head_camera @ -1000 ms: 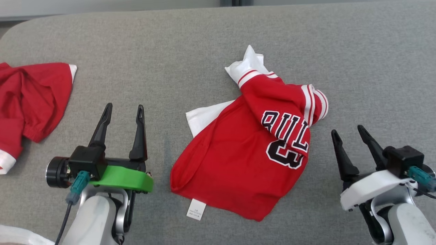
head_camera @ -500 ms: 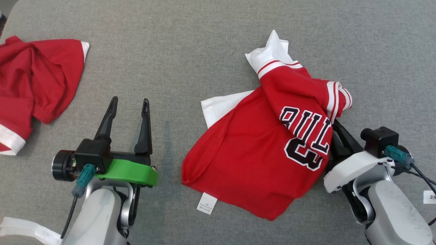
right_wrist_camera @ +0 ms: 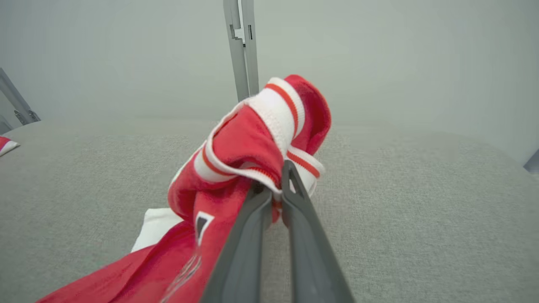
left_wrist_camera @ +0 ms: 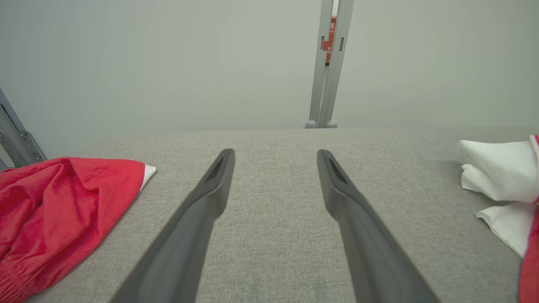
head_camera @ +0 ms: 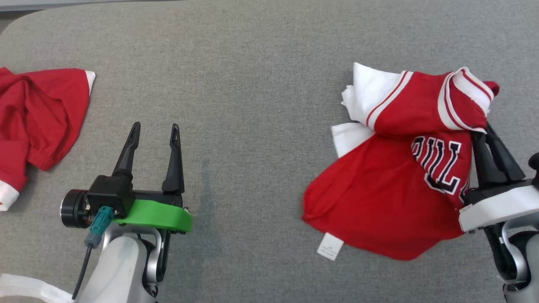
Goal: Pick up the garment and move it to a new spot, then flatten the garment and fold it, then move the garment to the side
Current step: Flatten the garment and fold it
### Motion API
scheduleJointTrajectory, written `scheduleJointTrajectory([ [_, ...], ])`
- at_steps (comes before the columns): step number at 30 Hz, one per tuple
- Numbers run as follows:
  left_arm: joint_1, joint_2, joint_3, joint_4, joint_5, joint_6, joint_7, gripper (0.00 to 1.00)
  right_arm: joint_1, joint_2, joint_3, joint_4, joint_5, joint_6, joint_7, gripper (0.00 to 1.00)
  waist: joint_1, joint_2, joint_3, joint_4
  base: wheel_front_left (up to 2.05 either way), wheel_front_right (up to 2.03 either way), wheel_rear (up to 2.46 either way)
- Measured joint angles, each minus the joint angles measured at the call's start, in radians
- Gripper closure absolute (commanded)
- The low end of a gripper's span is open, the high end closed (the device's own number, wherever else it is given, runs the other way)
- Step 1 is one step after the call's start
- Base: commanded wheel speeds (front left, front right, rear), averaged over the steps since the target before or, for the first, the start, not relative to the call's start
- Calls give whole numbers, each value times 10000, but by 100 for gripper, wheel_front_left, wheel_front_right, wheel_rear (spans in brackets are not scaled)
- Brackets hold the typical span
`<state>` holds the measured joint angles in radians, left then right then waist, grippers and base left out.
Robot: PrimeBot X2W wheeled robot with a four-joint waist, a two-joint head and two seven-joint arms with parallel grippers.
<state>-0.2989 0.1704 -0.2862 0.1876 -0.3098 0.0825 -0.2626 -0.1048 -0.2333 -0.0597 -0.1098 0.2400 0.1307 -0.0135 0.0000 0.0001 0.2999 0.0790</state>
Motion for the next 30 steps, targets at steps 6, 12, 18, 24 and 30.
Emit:
scheduleJointTrajectory([
  [6, 2, -148, -17, 13, 46, -132, -4, 0, -191, 184, 491, -1053, -59, 0, 1087, 100, 0, 0, -40, 75, 0, 0, 0],
  [12, -129, -355, -56, 86, 121, -291, -15, 0, -696, 765, 2065, 219, 196, 0, 1323, 100, 0, 0, 42, 402, 0, 0, 0],
  [18, -142, -522, -10, 155, 194, -372, -15, 0, -1074, 1097, 2715, 1979, 443, 0, 414, 0, 0, 0, 110, 696, 0, 0, 0],
  [24, -72, -531, 236, 155, 251, -387, -15, 0, -1334, 909, 2886, 1891, 472, 0, -1118, 0, 0, 0, 62, 663, 0, 0, 0],
  [30, 125, -485, 449, 159, 320, -387, -15, 0, -1015, 562, 2080, 1041, 433, 0, -1576, 0, 0, 0, -90, 428, 0, 0, 0],
])
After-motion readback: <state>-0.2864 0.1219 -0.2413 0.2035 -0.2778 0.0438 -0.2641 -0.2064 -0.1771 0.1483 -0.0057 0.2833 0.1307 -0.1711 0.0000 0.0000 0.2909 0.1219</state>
